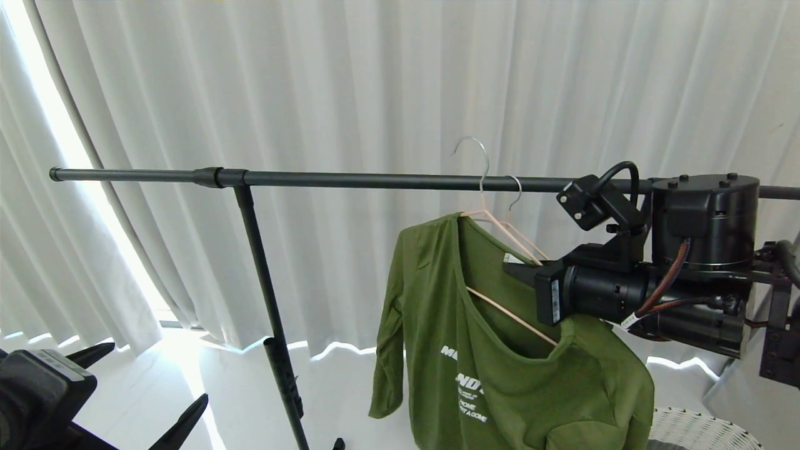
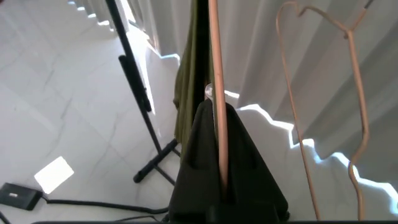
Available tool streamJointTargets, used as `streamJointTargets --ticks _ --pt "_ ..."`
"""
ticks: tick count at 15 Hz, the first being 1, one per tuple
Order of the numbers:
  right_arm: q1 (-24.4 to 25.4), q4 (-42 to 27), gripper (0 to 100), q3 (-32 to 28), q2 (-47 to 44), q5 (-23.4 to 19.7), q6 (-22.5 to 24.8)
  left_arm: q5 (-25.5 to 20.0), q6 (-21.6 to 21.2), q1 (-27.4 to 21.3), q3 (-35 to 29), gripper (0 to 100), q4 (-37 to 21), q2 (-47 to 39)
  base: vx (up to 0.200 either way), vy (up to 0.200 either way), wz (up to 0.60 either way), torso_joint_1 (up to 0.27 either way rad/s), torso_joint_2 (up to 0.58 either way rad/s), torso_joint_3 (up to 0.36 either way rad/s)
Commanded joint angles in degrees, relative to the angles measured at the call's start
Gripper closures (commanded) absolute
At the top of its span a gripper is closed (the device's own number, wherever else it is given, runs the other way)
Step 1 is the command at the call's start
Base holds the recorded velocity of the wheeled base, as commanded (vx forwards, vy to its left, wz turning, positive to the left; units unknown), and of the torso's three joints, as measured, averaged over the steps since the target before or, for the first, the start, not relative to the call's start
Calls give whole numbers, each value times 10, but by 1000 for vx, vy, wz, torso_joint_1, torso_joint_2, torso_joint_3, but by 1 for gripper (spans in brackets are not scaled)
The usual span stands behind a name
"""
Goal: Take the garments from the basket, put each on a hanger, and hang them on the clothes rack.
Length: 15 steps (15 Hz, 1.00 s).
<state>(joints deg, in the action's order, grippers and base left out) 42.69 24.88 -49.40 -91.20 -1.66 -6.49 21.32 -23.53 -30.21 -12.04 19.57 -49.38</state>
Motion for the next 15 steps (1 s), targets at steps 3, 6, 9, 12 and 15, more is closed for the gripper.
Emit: streamJointTargets --ticks 3,6,9,12,15 --pt "9 15 100 1 -22 1 -16 0 -1 -1 0 0 -1 0 133 0 0 2 2 2" --pt "9 24 100 1 -43 2 -25 0 -1 -1 0 0 -1 -1 0 0 0 0 0 0" --pt "8 53 100 -4 -77 3 -25 0 -1 -1 1 0 -1 -2 0 0 0 0 0 0" --pt "5 64 100 -18 -108 3 -25 0 -1 -2 1 0 0 -1 0 0 0 0 0 0" --pt "-6 65 100 -40 -134 4 -25 0 -1 -3 1 0 -1 -2 0 0 0 0 0 0"
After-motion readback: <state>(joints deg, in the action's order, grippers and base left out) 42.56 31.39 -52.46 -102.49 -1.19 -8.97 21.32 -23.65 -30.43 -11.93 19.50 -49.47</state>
